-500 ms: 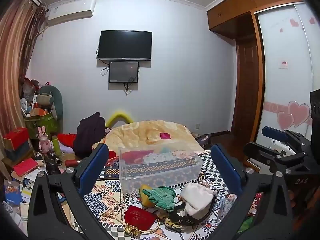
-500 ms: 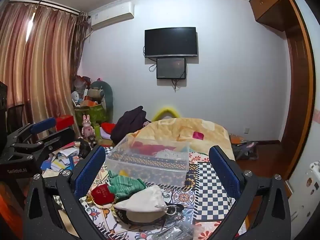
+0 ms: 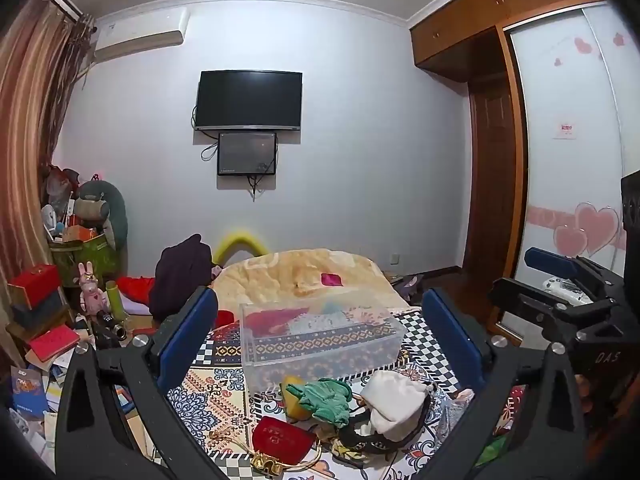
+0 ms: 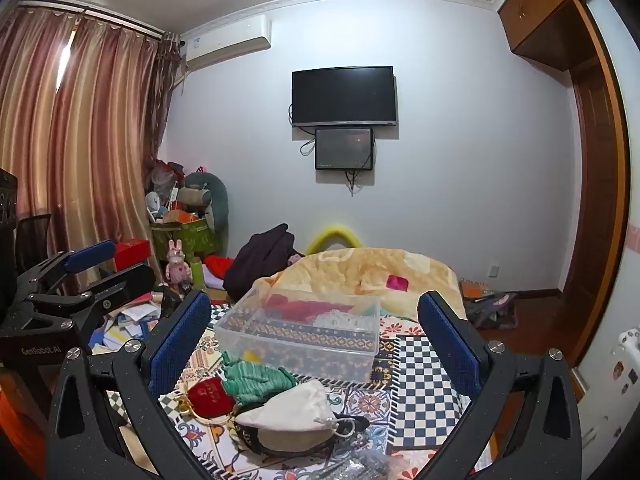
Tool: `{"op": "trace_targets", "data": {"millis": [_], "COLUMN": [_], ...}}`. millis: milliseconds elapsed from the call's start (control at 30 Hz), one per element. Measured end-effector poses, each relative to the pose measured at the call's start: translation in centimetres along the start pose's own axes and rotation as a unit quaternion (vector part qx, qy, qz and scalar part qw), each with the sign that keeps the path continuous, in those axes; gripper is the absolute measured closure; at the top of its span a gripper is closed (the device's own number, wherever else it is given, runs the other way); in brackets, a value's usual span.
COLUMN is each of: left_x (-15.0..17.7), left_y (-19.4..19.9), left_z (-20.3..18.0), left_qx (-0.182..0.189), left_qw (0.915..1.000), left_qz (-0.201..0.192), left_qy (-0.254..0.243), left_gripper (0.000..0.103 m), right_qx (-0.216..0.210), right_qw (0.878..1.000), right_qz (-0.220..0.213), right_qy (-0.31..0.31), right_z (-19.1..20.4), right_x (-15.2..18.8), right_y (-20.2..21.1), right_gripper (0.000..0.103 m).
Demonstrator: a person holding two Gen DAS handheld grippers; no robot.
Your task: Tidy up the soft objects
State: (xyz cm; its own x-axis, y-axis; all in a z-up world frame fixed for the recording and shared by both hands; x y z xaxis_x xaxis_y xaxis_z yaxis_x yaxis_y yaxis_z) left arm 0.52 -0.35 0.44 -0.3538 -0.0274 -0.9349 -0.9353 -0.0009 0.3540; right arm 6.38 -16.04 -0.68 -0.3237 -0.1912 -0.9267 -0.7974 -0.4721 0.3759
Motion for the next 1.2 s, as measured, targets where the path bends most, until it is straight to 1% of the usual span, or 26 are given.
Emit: {"op": "trace_targets", "data": {"millis": [433, 1200], "left_x": [0.20, 0.23], "left_y": [0.46, 0.65], "left_z": [-0.44, -0.25], "left_qx": [-0.003, -0.005], "left_qw": [1.0000, 1.0000], "left_qz": [-0.007, -0.006], "left_qy": [-0.006, -0.002], "left_gripper": [0.000, 0.000], "right_qx": [-0.004, -0.007], "right_qw": [1.000, 1.000], "right_qz": [-0.005, -0.012], "right_qy": [-0.002, -0.002], "right_z": [-0.11, 0.21], "right_x": [-0.68, -0.32], "right_y": [0.48, 0.57], "right_gripper": [0.000, 0.000]}}
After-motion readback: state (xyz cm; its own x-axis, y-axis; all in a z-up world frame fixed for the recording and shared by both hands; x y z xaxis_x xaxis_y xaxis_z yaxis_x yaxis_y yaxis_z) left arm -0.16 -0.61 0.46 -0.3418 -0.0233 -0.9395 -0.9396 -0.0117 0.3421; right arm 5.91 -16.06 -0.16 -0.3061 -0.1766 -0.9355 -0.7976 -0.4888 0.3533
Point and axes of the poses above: each gripper's, at about its wrist camera, not at the fingertips, and y roughly against the way its jaws point, z to its left, x to its underside, the point moved 1 cm from there along -y, roughly the way its jaws point, and after that the axes turned 11 degrees about z, right-handed, at the moved point
